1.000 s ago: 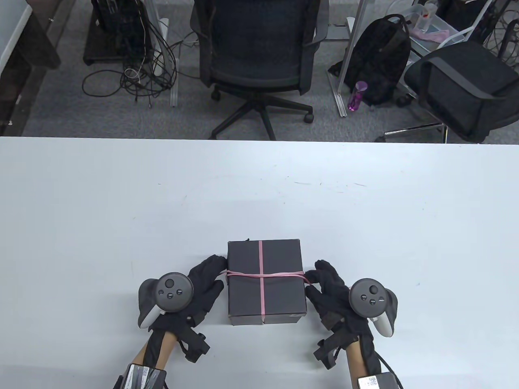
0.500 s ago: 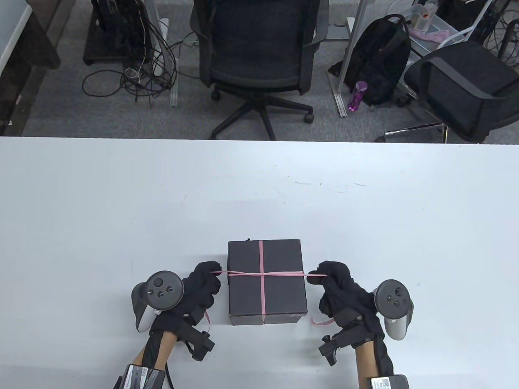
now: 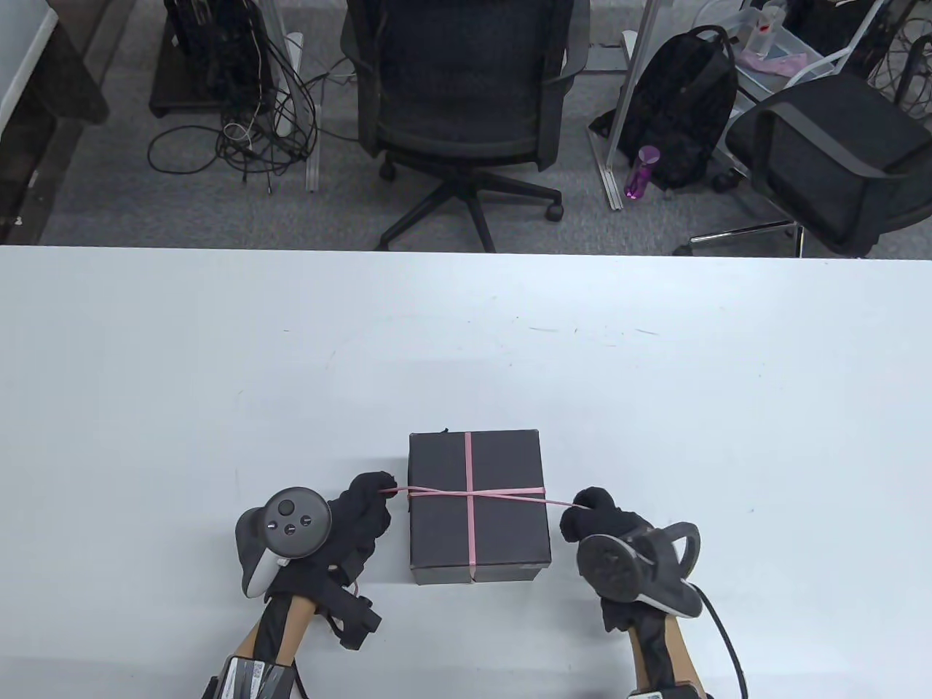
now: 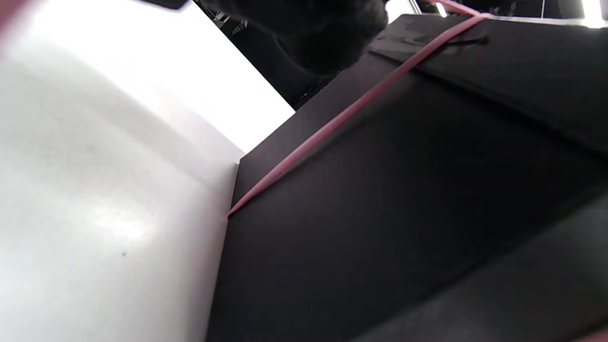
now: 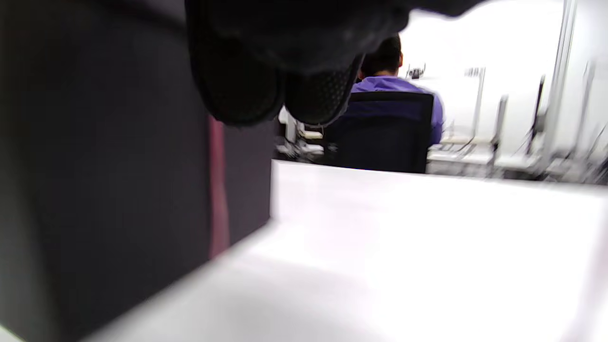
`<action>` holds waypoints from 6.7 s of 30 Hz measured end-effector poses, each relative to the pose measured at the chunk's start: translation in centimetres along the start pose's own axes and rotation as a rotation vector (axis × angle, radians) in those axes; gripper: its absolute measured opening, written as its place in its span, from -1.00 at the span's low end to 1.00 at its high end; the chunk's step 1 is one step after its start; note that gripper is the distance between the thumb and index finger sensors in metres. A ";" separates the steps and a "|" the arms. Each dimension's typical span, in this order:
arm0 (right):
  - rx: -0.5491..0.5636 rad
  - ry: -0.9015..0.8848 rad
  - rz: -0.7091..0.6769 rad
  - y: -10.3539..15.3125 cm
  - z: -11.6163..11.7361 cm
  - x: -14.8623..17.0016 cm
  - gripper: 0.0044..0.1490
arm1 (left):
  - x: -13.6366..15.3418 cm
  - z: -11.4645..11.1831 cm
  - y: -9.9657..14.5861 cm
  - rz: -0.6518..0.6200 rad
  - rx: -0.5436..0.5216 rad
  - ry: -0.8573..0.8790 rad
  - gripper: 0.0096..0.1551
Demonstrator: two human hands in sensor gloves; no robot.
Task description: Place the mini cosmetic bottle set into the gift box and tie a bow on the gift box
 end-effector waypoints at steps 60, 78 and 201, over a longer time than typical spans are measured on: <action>0.268 -0.466 0.334 -0.9 -3.0 1.5 -0.21 | -2.2 -2.3 -1.4 -0.100 0.606 1.067 -0.31; 0.183 -0.735 -0.145 -2.1 -8.1 -2.3 -0.17 | -12.9 -4.3 -3.8 -0.070 -0.044 -0.165 -0.24; 0.026 -0.635 0.116 -1.1 -5.0 2.6 -0.62 | -9.0 -0.5 0.1 -0.166 -0.219 -0.354 -0.59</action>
Point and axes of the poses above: the tracker on the back of each hand, its own x axis roughly to the little-finger side, its own y axis roughly from the fingertips to the wrist, z = x × y, the point moved 3 cm from there along -y, roughly from the wrist to the fingertips, and after that the axes turned 13 degrees about y, right-handed, at the moved point
